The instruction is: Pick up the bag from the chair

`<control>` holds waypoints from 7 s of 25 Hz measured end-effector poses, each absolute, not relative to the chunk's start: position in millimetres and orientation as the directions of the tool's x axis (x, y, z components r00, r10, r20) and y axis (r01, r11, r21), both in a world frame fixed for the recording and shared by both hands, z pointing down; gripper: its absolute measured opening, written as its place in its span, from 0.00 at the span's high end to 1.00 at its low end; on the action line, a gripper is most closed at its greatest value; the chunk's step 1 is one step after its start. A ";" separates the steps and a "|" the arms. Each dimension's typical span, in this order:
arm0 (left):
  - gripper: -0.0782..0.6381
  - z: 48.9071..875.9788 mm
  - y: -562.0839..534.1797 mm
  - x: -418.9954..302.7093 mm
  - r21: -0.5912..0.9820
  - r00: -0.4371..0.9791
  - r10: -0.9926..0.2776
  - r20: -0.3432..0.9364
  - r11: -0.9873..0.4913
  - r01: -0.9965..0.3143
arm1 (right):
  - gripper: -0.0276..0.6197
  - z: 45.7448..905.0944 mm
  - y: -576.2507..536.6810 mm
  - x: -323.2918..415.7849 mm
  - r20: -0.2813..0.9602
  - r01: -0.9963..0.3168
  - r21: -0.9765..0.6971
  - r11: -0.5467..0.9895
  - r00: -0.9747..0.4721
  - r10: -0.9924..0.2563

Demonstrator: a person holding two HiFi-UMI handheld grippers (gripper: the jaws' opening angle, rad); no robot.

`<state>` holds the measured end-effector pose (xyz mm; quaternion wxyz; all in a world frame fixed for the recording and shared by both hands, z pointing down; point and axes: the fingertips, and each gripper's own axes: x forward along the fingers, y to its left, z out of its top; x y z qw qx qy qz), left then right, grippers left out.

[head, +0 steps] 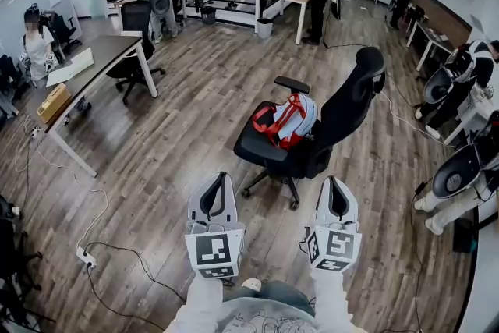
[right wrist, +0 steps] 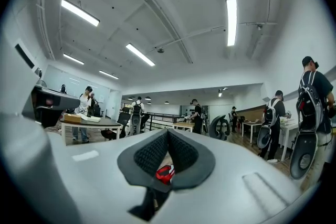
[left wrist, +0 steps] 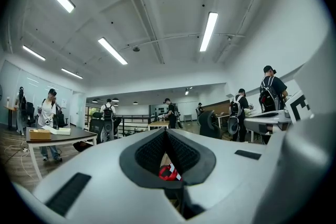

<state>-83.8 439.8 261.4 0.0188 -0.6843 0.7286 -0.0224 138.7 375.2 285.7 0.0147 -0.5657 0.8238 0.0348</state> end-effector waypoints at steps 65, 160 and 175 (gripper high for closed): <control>0.88 385.5 -188.3 -119.2 -0.049 0.096 -0.960 0.261 -0.112 -0.992 | 0.94 397.7 -217.2 81.6 0.170 -0.948 0.044 0.315 -0.303 -0.938; 0.83 609.3 -285.5 57.6 0.808 0.876 -0.396 0.276 -0.397 -0.434 | 0.94 535.9 -251.6 127.7 0.479 -0.981 0.088 0.173 -0.110 -0.871; 0.82 475.7 -282.8 13.9 0.644 0.797 -0.564 0.216 -0.531 -0.550 | 0.94 476.8 -257.2 111.6 0.360 -0.980 0.051 0.195 -0.164 -0.919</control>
